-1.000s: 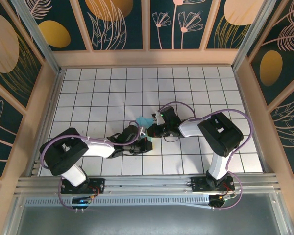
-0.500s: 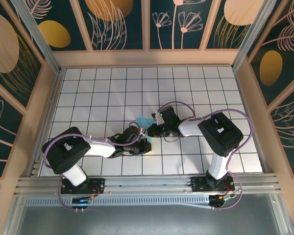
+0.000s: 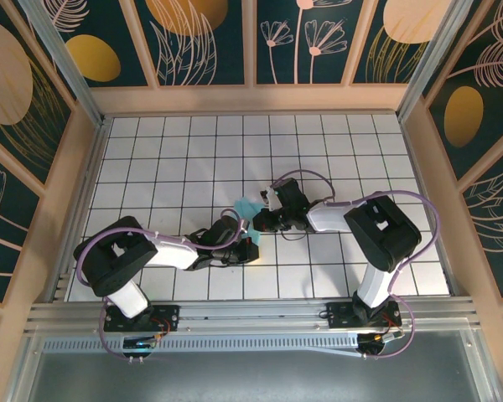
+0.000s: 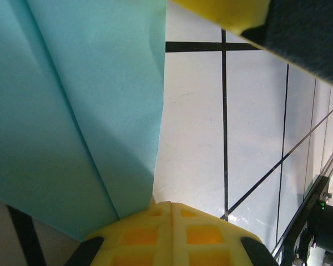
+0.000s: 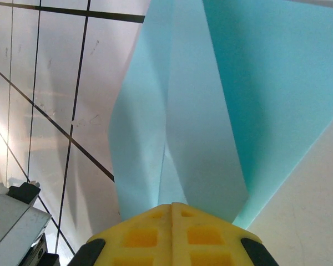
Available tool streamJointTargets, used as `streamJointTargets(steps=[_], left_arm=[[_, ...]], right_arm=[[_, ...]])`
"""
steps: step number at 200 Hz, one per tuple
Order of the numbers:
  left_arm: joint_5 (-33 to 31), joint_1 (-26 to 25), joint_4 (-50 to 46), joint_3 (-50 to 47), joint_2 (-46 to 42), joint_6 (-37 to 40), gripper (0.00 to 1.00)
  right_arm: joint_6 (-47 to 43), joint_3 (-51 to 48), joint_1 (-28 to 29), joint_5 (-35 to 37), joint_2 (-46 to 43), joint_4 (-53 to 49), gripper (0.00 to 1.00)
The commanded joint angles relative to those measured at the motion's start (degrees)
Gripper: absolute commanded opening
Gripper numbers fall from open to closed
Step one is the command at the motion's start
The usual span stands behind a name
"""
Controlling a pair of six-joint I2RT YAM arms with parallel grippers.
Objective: Fold a paper plane with a square sheet of paper (fold left side to right side)
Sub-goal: Fourth fold the wing at the center of the table, then turn over the paper at the center of the table.
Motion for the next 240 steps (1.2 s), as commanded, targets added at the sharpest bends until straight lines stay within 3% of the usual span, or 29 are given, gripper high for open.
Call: streamJointTargets(steps=[1, 99, 153, 185, 240], left_arm=[[-0.77, -0.29, 0.50, -1.21, 0.95, 0.33, 0.00], [1.80, -1.18, 2.06, -2.81, -2.03, 0.42, 0.01], [1.15, -1.30, -0.62, -3.02, -8.66, 1.96, 0.05], [-1.16, 1.47, -5.72, -1.63, -13.77, 2.84, 0.11], [1.24, 12.94, -6.63, -1.19, -14.91, 4.02, 0.29]], right_arm=[[0.42, 1.45, -0.29, -1.04, 0.72, 1.29, 0.00], [-0.28, 3.28, -0.29, 2.86, 4.97, -2.91, 0.00], [-0.03, 5.05, -0.91, 0.48, 1.86, -2.32, 0.00], [0.08, 5.87, -2.23, 0.45, -3.40, -2.26, 0.22], [-1.86, 0.55, -6.15, 3.93, -12.19, -5.00, 0.38]])
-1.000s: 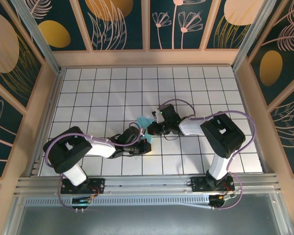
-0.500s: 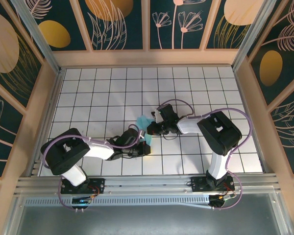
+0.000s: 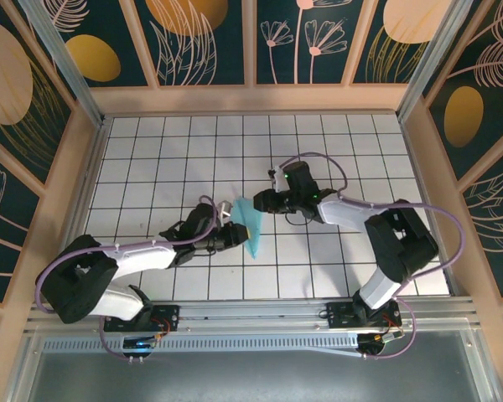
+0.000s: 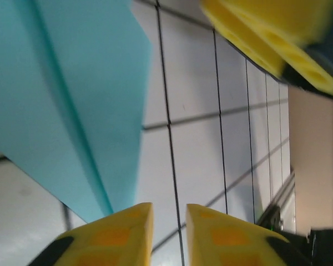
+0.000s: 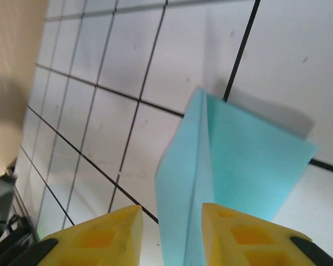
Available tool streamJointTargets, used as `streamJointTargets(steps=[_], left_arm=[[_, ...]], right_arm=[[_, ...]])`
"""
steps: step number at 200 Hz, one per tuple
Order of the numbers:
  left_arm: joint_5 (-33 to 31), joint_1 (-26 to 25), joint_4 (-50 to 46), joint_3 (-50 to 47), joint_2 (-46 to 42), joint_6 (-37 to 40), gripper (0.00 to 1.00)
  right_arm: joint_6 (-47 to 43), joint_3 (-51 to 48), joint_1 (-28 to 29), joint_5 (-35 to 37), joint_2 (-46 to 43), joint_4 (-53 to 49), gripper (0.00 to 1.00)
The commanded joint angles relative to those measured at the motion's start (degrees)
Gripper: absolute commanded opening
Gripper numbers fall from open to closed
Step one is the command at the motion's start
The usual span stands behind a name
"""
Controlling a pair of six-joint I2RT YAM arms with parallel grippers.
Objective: Fold a paper plane with a square sheet of paper (fold left side to right side)
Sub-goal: Turn over the paper at the center of the table.
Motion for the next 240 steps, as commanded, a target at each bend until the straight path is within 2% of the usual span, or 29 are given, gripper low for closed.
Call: streamJointTargets(steps=[1, 21, 32, 71, 122, 152, 189, 208, 240], left_arm=[[0.92, 3.41, -2.40, 1.63, 0.26, 1.90, 0.29], [2.23, 6.19, -1.85, 3.41, 3.40, 3.23, 0.36], [2.64, 7.19, -1.75, 4.64, 5.62, 3.93, 0.37], [2.88, 8.20, -2.79, 9.80, 12.89, 6.89, 0.35], [3.67, 8.33, -2.15, 13.63, 19.46, 8.25, 0.34], [2.94, 8.28, -2.84, 15.13, 21.89, 8.96, 0.35], [4.01, 8.33, -1.68, 16.07, 23.50, 8.70, 0.36], [4.28, 8.27, -1.47, 16.50, 23.23, 8.60, 0.36], [3.39, 8.30, -2.41, 16.43, 21.58, 9.05, 0.36]], right_arm=[[-1.38, -3.34, -1.53, 2.16, -3.92, -1.89, 0.39], [-1.48, -7.04, -1.55, 2.46, -7.24, -1.15, 0.43], [-1.32, -9.13, -3.71, 2.51, -9.08, -0.70, 0.45], [-0.59, -14.25, -4.98, 2.20, -14.49, 0.14, 0.47], [-0.95, -15.59, -5.45, 2.56, -17.40, -1.73, 0.49], [-0.34, -16.61, -5.50, 1.31, -17.34, -0.77, 0.49], [1.07, -17.57, -5.16, -4.03, -14.99, 4.26, 0.49], [2.36, -17.64, -4.22, -6.04, -12.22, 8.58, 0.49], [3.46, -14.95, -2.25, -4.98, -6.09, 13.51, 0.48]])
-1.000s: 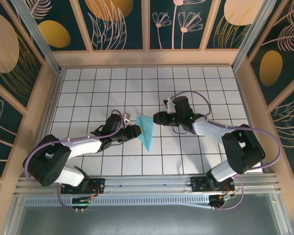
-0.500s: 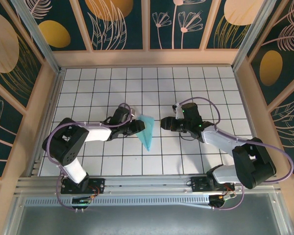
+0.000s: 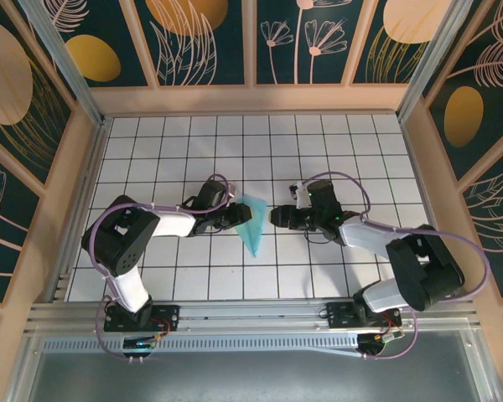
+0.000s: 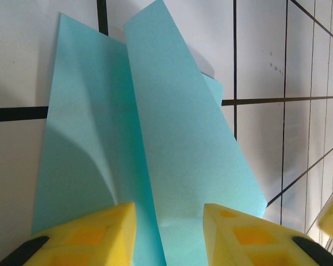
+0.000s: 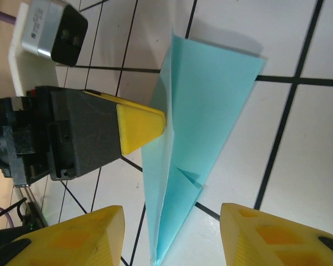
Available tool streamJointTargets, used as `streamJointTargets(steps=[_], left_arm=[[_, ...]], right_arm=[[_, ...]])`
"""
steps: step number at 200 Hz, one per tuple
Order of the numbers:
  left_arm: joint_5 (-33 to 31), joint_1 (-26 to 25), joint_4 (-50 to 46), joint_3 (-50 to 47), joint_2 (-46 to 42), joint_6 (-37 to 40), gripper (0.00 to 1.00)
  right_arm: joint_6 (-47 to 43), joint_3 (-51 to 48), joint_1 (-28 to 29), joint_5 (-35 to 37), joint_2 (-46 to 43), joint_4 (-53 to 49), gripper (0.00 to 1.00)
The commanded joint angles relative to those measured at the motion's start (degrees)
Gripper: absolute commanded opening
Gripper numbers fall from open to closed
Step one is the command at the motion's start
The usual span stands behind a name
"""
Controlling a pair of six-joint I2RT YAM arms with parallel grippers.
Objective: Fold a paper plane with a square sheet of paper (fold left side to right side)
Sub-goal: Turn over the paper at the center of the table.
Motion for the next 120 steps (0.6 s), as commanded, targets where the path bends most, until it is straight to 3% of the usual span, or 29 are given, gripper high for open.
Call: streamJointTargets(steps=[1, 43, 75, 96, 120], left_arm=[[0.10, 0.40, -0.58, 0.84, -0.70, 1.45, 0.37], [-2.37, 0.35, -2.31, -0.03, -5.08, 1.71, 0.38], [-6.21, 0.47, -4.16, -1.19, -9.51, 1.64, 0.39], [-8.09, 0.80, -4.92, -2.19, -12.26, 1.05, 0.40], [-9.41, 1.23, -4.71, -3.31, -15.94, 0.60, 0.43]], right_arm=[[1.53, 2.08, 1.33, -1.06, 4.17, 6.35, 0.48], [1.92, 6.82, 4.10, 0.19, 11.77, 8.86, 0.46], [2.53, 8.53, 5.27, 0.14, 15.59, 9.95, 0.38], [2.62, 8.55, 5.25, 1.00, 16.13, 9.93, 0.29], [1.65, 8.93, 5.18, 1.71, 14.80, 8.61, 0.07]])
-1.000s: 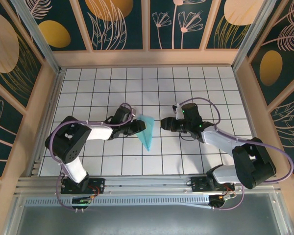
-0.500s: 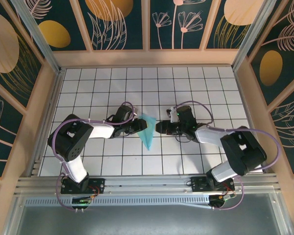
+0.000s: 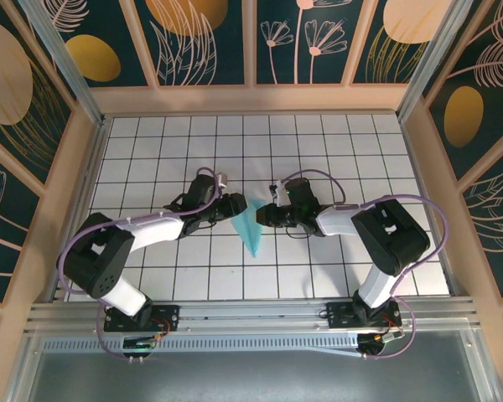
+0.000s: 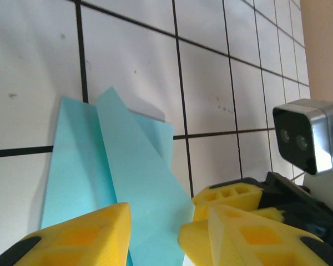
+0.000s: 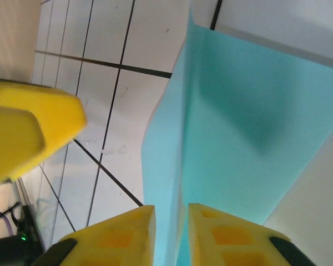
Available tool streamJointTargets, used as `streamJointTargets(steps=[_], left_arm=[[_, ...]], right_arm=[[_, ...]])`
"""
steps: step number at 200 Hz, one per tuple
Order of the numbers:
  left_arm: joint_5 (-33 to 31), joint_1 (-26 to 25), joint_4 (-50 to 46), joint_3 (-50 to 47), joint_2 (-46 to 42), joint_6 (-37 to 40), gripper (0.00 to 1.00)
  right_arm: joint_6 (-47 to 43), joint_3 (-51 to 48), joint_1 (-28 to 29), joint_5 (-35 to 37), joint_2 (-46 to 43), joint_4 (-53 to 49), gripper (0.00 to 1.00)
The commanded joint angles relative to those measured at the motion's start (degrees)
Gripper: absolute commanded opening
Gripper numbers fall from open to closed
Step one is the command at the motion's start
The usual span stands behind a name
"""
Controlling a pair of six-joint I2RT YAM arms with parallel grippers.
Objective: Fold a paper plane with a square sheet of paper (fold left side to right side)
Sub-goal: Turn over the paper at the center of the table.
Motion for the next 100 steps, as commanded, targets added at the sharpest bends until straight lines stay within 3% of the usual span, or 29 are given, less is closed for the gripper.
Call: streamJointTargets(steps=[1, 8, 40, 79, 100], left_arm=[[-2.90, 0.68, -1.38, -1.62, -3.63, -0.18, 0.43], [-3.08, 0.80, -0.96, -2.01, -4.94, -0.20, 0.44], [-2.69, 1.04, 2.83, -3.92, -12.47, 0.06, 0.54], [4.35, 1.17, 14.35, -5.65, -21.32, 0.86, 0.68], [11.09, 1.11, 21.17, -4.86, -22.18, -0.82, 0.69]], right_arm=[[-0.58, 1.63, 0.23, 1.31, -0.75, 0.28, 0.06], [-1.03, 1.58, 0.03, 1.54, -1.91, -0.32, 0.00], [-4.61, 0.22, -2.64, -0.77, -10.77, -1.52, 0.00], [-0.81, -4.54, -8.81, -16.76, -23.06, 8.20, 0.00], [2.21, -4.15, -9.43, -22.96, -26.48, 12.05, 0.00]])
